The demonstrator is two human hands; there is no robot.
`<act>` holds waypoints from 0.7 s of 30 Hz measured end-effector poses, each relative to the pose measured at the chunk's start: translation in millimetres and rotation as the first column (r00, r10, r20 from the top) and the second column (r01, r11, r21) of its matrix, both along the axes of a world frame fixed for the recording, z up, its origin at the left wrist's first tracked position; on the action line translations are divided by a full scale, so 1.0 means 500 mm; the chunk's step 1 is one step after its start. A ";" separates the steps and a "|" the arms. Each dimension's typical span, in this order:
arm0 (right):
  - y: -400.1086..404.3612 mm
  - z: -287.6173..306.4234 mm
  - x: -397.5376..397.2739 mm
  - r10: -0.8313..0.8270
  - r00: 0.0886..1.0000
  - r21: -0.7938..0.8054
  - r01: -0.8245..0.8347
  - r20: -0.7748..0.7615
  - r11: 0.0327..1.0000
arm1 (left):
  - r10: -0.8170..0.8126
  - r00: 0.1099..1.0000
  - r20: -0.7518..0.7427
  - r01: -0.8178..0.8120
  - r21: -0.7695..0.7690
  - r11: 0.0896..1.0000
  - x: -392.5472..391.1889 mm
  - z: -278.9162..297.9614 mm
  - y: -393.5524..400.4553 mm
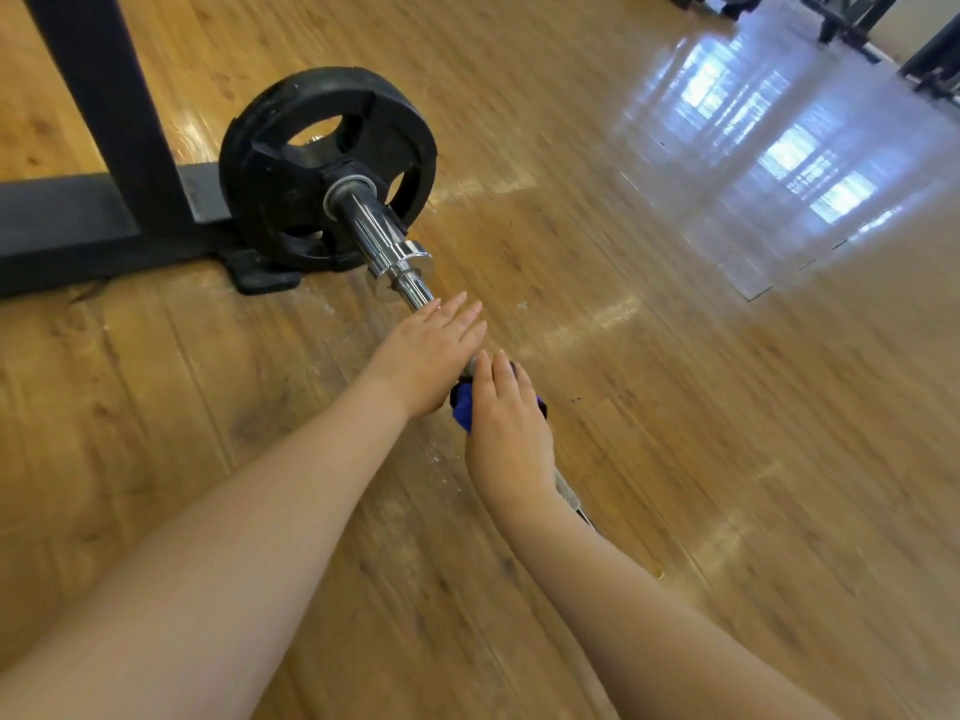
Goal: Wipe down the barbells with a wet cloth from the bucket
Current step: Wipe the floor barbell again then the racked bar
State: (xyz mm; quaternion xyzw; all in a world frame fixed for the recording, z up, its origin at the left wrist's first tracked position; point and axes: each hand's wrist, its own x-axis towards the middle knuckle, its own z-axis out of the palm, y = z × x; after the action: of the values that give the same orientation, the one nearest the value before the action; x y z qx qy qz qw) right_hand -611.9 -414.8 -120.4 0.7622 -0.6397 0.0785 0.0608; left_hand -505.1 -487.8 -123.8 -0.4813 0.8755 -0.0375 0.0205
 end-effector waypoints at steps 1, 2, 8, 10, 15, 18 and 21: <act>0.000 -0.004 -0.002 -0.009 1.000 0.030 0.008 0.016 1.000 | 0.000 1.000 0.005 0.000 -0.002 1.000 0.003 -0.001 0.005; 0.009 -0.011 -0.011 -0.029 0.999 0.066 0.027 0.032 0.997 | -0.003 1.000 0.012 0.003 -0.001 1.000 0.006 -0.001 0.010; 0.113 -0.017 -0.075 -0.109 0.994 0.152 0.110 -0.014 0.982 | 0.002 0.996 0.088 0.000 -0.022 1.000 0.050 -0.001 0.028; 0.101 -0.021 -0.070 -0.138 0.990 0.176 0.139 -0.016 0.975 | 0.031 0.994 0.106 -0.029 -0.021 0.999 0.068 0.002 0.028; -0.001 0.009 0.013 -0.083 0.995 0.185 0.092 -0.054 0.978 | 0.141 0.973 0.180 -0.121 -0.116 0.986 0.110 0.012 0.025; -0.081 0.021 0.061 -0.021 0.999 0.184 0.028 -0.039 0.983 | 0.161 0.970 0.182 -0.138 -0.133 0.981 0.140 0.014 0.021; -0.122 0.021 0.088 -0.001 1.000 0.161 0.004 -0.020 0.987 | 0.156 0.972 0.178 -0.132 -0.141 0.981 0.154 0.013 0.022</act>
State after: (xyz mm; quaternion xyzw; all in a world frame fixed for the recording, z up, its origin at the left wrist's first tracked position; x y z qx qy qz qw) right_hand -568.0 -475.9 -109.8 0.7645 -0.6444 0.0190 0.0053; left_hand -428.0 -476.6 -117.3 -0.5382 0.8282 -0.1374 0.0749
